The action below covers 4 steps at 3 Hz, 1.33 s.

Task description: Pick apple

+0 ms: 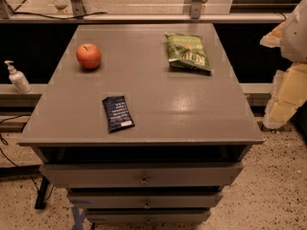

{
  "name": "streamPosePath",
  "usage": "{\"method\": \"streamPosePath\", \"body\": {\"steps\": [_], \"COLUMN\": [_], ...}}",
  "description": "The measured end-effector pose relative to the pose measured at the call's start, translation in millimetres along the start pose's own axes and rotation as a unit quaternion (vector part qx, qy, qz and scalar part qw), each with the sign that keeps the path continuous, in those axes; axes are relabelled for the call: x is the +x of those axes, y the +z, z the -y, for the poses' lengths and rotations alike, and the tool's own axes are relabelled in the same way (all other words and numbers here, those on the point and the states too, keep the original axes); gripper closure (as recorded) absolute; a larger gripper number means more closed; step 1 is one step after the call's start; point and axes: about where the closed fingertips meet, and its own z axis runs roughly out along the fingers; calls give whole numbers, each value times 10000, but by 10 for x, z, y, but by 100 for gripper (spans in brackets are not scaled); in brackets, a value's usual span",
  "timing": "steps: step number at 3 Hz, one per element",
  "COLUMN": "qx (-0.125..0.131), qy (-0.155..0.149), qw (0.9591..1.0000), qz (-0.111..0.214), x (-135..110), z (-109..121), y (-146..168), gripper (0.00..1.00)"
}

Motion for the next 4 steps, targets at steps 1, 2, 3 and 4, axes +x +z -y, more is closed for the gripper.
{"method": "streamPosePath", "body": {"steps": [1, 2, 3, 4], "qx": [1, 37, -116, -417], "qy": [0, -115, -366, -588], "qw": [10000, 9994, 9940, 9821], "qz": [0, 336, 1019, 1739], "x": [0, -223, -822, -1579], "z": [0, 119, 303, 448], "y": [0, 73, 316, 713], "gripper": [0, 0, 0, 0]}}
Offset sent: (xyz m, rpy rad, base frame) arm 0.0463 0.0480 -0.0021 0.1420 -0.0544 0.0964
